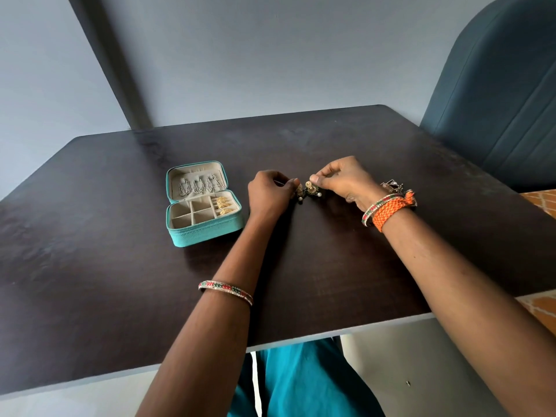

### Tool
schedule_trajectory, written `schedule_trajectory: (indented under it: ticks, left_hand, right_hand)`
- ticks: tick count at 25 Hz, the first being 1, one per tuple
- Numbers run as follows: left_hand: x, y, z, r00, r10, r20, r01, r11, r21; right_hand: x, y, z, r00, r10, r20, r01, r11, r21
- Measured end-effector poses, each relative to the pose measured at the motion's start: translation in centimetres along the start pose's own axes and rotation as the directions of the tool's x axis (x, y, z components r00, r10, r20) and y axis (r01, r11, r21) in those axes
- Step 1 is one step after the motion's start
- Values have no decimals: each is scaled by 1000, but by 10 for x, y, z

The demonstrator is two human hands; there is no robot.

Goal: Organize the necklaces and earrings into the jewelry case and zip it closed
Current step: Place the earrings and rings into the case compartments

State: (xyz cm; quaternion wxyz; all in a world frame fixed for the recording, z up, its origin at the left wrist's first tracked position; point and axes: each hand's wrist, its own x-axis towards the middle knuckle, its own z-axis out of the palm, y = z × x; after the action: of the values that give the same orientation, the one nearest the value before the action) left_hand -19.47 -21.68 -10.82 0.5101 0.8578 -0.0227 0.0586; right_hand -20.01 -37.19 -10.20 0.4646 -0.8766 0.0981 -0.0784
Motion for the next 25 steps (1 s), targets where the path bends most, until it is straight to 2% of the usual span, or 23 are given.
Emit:
schedule_trajectory:
  ticks: [3,5,8,10,14,18,21,25]
  left_hand:
    - [-1,3,0,1000,-19,-14,18,999,-52]
    - [-7,10,-2,998,28,-59,-32,997,-71]
    - [-24,27,-5,992,103,-77,-117,970,-212]
    - [-38,38,-1,989,151,0,-145,951,-274]
    - [-62,58,22,949,252,189,-198,943,-266]
    - [-64,66,54,910,327,255,-258,927,-271]
    - [-62,58,73,897,354,265,-277,917,-287]
    - [-58,49,79,882,366,297,-286,917,-279]
  right_hand:
    - [-10,-9,-12,997,-20,-70,25,997,75]
    - [-22,-15,-27,988,-64,-142,80,991,110]
    - [-49,-21,-55,967,-132,-216,170,971,168]
    - [-68,-19,-78,956,-147,-253,192,968,162]
    - [-91,1,-116,945,-149,-293,184,978,98]
    - [-88,38,-126,938,-165,-306,157,986,-49]
    - [-86,60,-120,959,-186,-216,156,977,-147]
    - [-85,66,-111,951,-288,-110,216,876,-431]
